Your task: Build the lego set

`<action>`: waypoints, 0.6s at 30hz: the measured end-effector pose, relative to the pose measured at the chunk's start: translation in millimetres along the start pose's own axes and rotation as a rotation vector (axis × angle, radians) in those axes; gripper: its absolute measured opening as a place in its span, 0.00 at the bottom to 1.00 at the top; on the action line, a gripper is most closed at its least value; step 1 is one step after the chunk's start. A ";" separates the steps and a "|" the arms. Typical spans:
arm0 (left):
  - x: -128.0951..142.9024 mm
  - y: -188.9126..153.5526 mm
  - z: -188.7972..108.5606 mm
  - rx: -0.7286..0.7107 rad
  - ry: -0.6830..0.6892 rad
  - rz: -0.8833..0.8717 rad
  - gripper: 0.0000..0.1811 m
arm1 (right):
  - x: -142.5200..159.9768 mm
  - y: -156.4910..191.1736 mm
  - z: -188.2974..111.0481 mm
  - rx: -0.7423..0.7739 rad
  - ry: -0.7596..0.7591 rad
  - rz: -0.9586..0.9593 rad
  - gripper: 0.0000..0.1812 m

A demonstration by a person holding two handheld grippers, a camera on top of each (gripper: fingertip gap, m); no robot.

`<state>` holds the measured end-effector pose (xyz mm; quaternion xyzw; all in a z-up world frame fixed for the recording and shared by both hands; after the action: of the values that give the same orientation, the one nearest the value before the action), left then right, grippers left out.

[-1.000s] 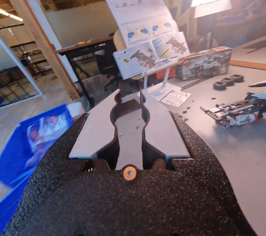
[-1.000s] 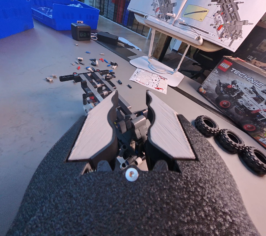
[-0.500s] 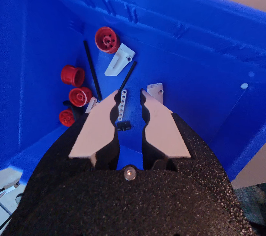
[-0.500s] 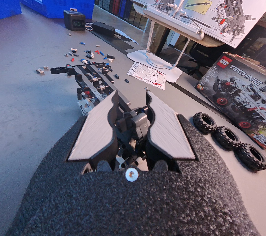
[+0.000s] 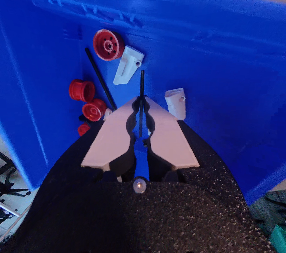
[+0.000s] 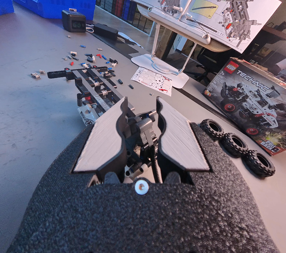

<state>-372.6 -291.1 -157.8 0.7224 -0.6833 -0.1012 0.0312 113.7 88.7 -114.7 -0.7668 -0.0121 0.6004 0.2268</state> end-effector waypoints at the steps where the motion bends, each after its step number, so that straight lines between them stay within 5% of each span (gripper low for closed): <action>1: -4.2 -4.4 -18.6 -0.008 -0.036 -0.004 0.02 | -1.3 -0.7 -1.4 0.003 -0.006 -0.002 0.20; 4: -34.0 -37.5 -98.0 -0.033 -0.256 0.031 0.02 | -4.0 -4.3 -4.7 0.014 -0.023 0.009 0.20; 8: -97.0 -159.8 -166.3 0.178 -0.557 0.252 0.02 | -5.7 -5.2 -4.2 0.002 -0.037 0.037 0.20; 13: -145.2 -308.9 -103.2 0.439 -0.466 0.515 0.02 | -9.7 -5.1 -8.5 0.014 -0.049 0.017 0.20; 18: -171.5 -357.7 -47.1 0.451 -0.384 0.583 0.02 | -9.2 -13.0 -14.9 0.041 -0.050 0.025 0.20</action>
<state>-20.6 -102.1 -159.6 0.4553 -0.8577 -0.0688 -0.2286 128.3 92.7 -99.0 -0.7466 0.0041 0.6225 0.2347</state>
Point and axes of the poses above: each gripper's, where its closed fingertips meet, z out along the fingers, x out of its underside, y = z × x across the jaws, the point moved 5 cm from there along -z, back along the fingers, and after that the axes turned 3 degrees about -z, right-handed, at the moved point
